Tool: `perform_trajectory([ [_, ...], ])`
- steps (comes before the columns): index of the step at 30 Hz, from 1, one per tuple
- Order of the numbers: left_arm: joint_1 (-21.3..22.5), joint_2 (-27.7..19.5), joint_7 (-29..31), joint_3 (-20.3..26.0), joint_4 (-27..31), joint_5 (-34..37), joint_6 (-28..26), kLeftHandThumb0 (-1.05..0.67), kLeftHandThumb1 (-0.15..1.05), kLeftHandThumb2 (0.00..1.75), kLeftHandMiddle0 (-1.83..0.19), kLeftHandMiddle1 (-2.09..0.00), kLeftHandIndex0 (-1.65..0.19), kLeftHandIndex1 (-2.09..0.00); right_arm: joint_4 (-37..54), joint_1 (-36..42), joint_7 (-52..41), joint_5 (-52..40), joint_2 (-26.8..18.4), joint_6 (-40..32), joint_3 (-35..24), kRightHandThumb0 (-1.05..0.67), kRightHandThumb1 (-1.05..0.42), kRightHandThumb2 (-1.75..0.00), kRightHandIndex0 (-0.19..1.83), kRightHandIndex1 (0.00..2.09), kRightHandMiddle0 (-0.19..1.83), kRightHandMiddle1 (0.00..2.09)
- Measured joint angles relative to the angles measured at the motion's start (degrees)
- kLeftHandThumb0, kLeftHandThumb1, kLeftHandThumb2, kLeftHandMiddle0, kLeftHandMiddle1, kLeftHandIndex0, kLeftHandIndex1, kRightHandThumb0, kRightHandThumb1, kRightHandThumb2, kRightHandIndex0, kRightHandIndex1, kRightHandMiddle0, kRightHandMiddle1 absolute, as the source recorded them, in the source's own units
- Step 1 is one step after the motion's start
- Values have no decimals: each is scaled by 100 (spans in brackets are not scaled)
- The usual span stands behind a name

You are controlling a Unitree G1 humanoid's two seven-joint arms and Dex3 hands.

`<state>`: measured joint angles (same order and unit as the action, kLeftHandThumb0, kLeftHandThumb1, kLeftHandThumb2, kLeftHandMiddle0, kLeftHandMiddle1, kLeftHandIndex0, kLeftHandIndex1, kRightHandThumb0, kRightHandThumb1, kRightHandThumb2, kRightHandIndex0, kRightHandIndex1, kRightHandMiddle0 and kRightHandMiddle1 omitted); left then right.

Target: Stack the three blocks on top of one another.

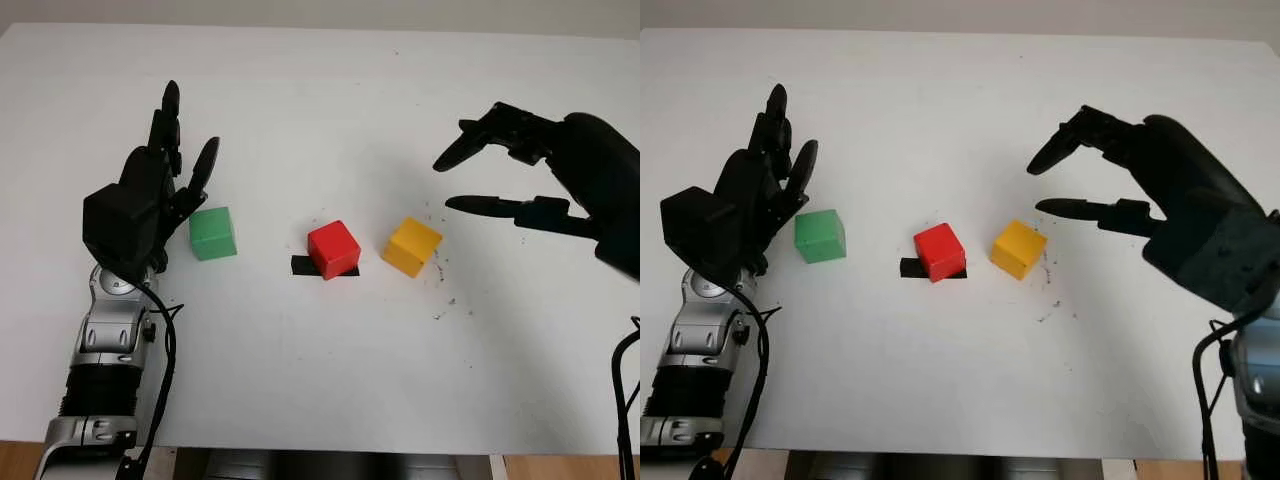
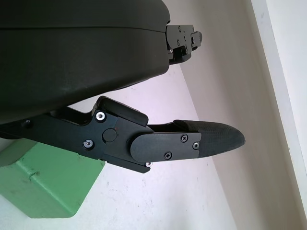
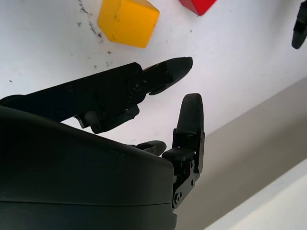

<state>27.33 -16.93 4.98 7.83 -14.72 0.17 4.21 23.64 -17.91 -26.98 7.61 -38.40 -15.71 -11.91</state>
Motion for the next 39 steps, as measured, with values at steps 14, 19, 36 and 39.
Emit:
perform_trajectory([
  [14, 1, 0, 6, -4, -4, 10, 45, -78, 105, 47, 17, -5, 11, -5, -1092, -626, -398, 946, -1080, 2012, 808, -53, -83, -5, 8, 2, 43, 17],
  [19, 2, 0, 10, -4, -3, 18, 52, -79, 105, 47, 16, -5, 11, -5, -1767, -1429, -793, 1470, -1431, 3090, 1384, -60, -83, -5, 9, 4, 44, 13],
  [36, -3, 5, -23, 0, 87, 49, -38, -79, 105, 46, 16, -6, 11, -6, -3178, -2649, -1054, 2306, -1402, 4781, 2425, -60, -78, -5, 13, 6, 54, 12],
  [39, -3, 8, -24, 0, 88, 65, -28, -79, 105, 46, 16, -5, 11, -5, -3287, -2678, -1042, 2350, -1359, 4919, 2488, -60, -77, -5, 13, 6, 56, 11],
])
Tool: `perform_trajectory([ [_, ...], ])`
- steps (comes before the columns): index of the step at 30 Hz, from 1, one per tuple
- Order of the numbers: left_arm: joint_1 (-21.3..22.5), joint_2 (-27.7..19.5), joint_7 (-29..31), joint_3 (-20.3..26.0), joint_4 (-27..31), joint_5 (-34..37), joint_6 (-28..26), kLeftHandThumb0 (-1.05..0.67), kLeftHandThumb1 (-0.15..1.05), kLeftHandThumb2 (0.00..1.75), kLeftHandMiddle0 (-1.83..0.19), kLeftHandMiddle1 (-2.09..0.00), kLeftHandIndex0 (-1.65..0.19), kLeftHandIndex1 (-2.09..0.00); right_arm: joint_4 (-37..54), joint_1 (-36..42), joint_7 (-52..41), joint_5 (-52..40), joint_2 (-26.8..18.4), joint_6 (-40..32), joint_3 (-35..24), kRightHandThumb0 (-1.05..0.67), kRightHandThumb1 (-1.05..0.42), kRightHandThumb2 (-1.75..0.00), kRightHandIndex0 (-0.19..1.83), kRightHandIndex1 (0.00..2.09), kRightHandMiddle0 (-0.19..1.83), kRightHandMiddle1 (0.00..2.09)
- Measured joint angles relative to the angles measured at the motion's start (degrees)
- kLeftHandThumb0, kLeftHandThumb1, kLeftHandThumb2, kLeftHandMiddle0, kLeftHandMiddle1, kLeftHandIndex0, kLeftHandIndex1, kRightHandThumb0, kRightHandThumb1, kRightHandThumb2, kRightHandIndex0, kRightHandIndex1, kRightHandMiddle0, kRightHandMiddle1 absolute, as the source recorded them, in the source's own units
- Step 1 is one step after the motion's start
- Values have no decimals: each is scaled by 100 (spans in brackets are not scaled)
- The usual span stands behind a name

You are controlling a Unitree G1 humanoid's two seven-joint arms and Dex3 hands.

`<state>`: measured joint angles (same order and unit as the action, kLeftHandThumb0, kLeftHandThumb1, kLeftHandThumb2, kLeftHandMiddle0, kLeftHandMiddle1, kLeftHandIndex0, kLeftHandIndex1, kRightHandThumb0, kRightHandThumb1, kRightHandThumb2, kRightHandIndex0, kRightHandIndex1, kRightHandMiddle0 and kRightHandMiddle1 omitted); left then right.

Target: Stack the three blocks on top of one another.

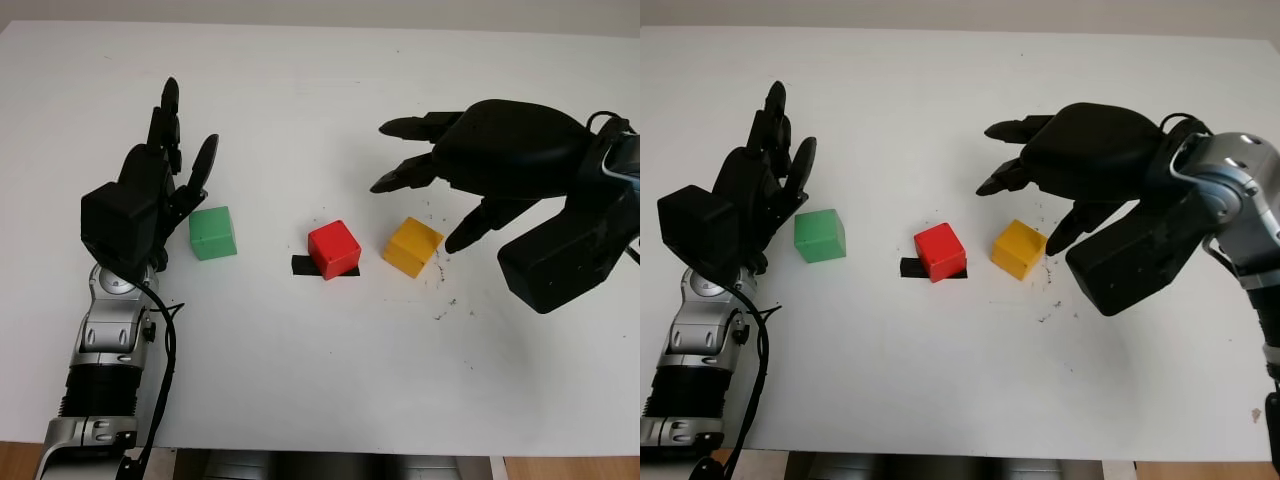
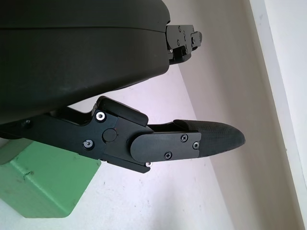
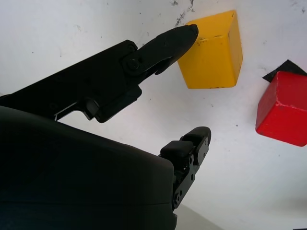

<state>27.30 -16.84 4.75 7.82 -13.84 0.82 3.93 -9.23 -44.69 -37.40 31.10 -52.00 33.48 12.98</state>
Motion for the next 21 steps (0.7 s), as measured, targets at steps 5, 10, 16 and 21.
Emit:
perform_trajectory([
  [5, -2, 1, -7, 0, 37, 7, -13, -79, 105, 46, 15, -6, 11, -6, -82, 2, 26, 42, 61, 130, 41, -61, -78, -6, 10, 5, 55, 9],
  [10, -10, 1, -19, 0, 59, 1, -15, -80, 105, 46, 15, -6, 10, -6, -110, 48, 97, 134, 61, 248, 69, -62, -80, -6, 10, 5, 54, 8],
  [16, -19, -1, -20, 0, 75, -28, -36, -80, 105, 47, 15, -5, 10, -6, -450, 251, 520, 236, 109, 549, 90, -61, -82, -6, 14, 7, 58, 10],
  [21, -24, -4, -19, 0, 87, -30, -46, -80, 105, 46, 15, -5, 10, -6, -749, 364, 993, 419, 128, 819, 129, -60, -83, -6, 18, 8, 63, 12],
])
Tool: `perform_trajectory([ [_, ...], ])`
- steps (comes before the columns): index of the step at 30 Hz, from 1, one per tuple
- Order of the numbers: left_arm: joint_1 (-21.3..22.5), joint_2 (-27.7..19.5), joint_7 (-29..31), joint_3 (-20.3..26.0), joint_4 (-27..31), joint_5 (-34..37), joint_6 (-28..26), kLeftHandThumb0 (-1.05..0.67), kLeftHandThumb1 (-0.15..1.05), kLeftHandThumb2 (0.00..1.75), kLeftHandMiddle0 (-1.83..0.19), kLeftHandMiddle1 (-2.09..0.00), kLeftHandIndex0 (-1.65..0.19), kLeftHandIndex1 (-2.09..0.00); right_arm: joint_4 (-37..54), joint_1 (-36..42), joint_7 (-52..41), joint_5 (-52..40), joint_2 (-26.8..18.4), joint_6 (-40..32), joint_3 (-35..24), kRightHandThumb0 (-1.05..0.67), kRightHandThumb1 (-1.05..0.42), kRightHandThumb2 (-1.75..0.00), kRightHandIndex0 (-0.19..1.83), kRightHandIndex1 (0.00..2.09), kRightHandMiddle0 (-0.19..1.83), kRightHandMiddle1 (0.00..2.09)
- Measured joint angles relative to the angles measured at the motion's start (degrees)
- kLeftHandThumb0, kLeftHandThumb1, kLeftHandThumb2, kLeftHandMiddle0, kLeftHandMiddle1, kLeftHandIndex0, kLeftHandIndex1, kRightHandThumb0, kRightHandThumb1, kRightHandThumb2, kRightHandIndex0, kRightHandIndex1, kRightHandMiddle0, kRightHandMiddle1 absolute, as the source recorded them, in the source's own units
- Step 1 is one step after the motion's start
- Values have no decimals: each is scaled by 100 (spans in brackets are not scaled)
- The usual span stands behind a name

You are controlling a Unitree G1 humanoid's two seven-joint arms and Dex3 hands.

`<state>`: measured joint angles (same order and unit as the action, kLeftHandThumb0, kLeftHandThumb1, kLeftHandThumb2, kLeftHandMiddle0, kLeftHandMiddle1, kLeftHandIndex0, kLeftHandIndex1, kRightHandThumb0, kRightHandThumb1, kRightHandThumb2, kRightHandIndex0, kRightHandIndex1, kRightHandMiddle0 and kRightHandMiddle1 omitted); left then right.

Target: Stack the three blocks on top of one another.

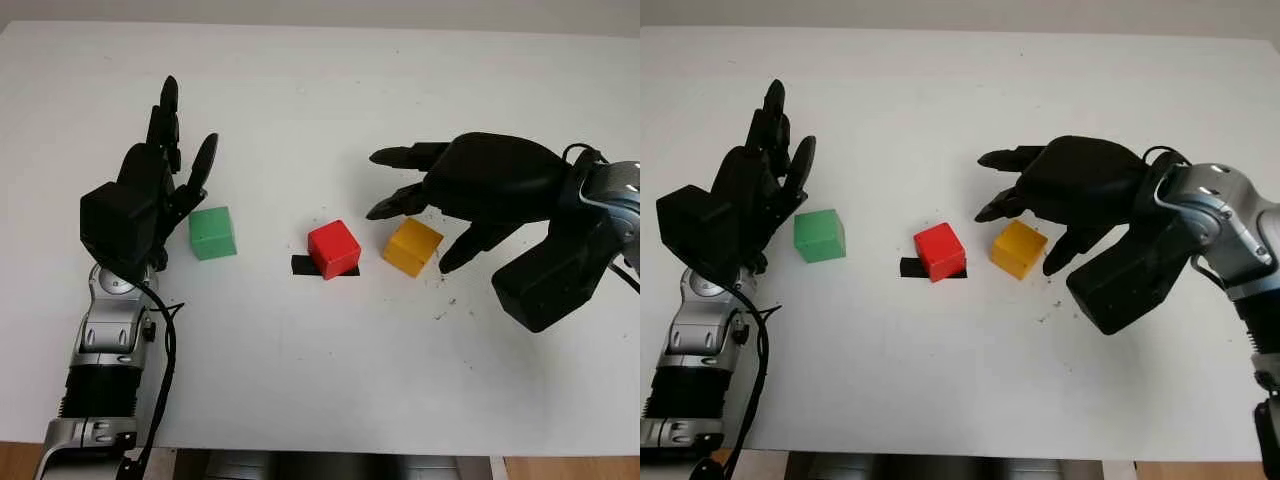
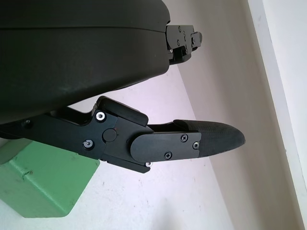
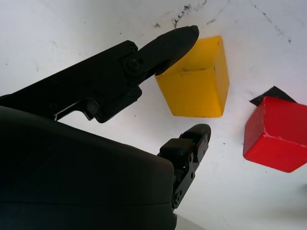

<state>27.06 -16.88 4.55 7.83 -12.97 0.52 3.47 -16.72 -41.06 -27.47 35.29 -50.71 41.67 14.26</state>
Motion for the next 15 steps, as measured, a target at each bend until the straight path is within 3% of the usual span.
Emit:
perform_trajectory([
  [10, 0, 0, 35, 10, 0, 41, -13, -79, 105, 46, 16, -5, 11, -5, -394, 45, 769, 313, 22, 431, 28, -52, -86, -6, 29, 11, 80, 23],
  [13, -1, 0, 35, 10, 0, 41, -14, -78, 105, 46, 16, -5, 11, -5, -505, 45, 1087, 434, 42, 579, 28, -43, -89, -6, 38, 8, 61, 105],
  [15, 0, 0, 35, 10, 0, 40, -12, -78, 105, 46, 15, -5, 11, -5, -583, 45, 1271, 489, 55, 659, 28, -40, -91, -6, 40, 7, 52, 130],
])
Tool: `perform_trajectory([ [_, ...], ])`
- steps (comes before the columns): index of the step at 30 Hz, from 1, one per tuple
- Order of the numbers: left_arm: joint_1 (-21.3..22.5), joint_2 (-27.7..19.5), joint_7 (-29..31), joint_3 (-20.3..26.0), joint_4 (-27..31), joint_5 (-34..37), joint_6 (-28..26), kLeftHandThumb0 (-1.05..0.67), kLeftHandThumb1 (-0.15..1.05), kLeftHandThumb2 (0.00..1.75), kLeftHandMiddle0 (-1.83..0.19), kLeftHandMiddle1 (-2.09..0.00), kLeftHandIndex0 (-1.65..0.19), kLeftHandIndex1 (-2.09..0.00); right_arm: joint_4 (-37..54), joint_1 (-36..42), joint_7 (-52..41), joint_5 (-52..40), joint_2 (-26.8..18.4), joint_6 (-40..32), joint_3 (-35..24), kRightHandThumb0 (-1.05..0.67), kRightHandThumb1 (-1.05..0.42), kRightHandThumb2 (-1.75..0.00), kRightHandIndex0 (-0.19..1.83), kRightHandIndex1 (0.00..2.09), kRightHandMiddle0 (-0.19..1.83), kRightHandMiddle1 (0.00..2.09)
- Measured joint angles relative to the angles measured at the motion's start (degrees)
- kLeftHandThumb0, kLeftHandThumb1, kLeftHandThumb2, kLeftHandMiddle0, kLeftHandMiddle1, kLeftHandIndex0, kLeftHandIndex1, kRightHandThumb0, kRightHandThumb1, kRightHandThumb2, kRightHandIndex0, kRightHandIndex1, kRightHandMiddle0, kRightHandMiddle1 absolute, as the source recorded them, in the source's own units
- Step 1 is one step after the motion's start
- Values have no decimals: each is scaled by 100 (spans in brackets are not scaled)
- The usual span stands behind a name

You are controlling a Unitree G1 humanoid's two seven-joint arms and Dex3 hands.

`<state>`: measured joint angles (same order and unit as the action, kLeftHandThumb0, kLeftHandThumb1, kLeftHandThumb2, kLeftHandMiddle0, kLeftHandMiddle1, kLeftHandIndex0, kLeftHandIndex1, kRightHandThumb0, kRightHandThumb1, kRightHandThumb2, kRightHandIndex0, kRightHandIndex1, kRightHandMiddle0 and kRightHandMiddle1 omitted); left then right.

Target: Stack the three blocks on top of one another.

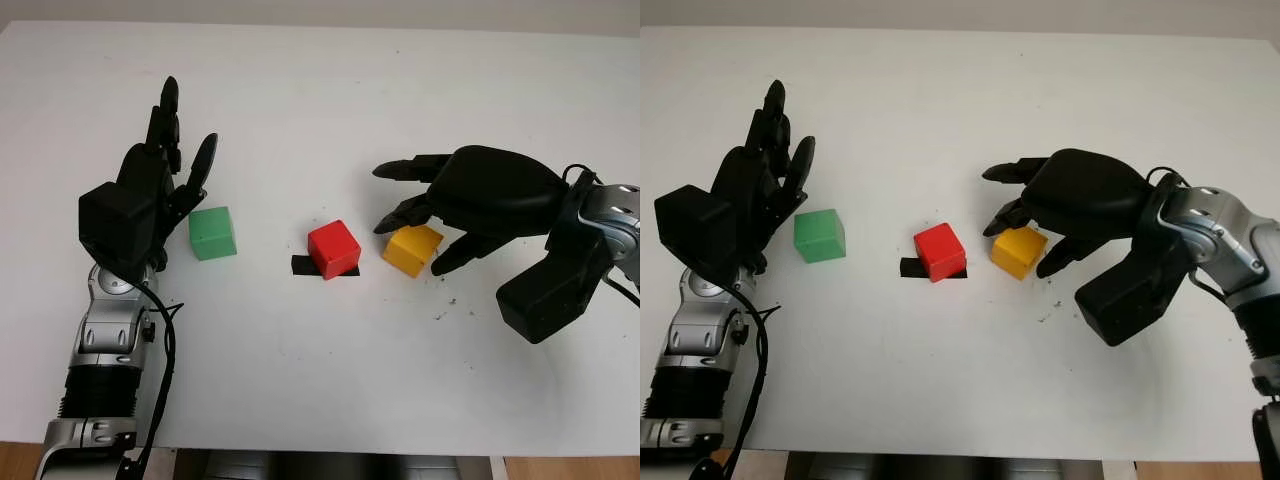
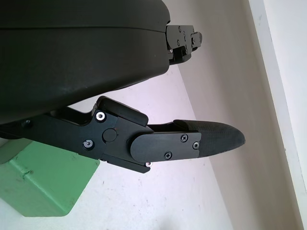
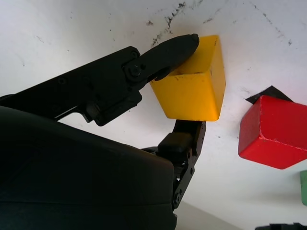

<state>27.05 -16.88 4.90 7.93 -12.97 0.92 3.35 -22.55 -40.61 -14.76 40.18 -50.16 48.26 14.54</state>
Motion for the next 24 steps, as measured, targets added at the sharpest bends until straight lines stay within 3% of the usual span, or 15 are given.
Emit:
perform_trajectory([
  [9, 0, 0, -1, 0, -1, -3, 6, -78, 105, 46, 16, -5, 11, -5, -42, -4, -101, -250, 82, -240, -19, -39, -89, -5, 44, 8, 52, 137],
  [17, 1, 0, -1, -2, -35, -34, 35, -78, 105, 47, 16, -5, 11, -5, 139, 1, -1227, -1729, 375, -1673, -321, -35, -89, -5, 39, 5, 48, 135],
  [24, 2, 0, -4, -8, -35, -60, 36, -78, 105, 46, 16, -6, 11, -5, 42, 0, -1945, -2773, 648, -2741, -633, -40, -90, -5, 38, 4, 45, 145],
])
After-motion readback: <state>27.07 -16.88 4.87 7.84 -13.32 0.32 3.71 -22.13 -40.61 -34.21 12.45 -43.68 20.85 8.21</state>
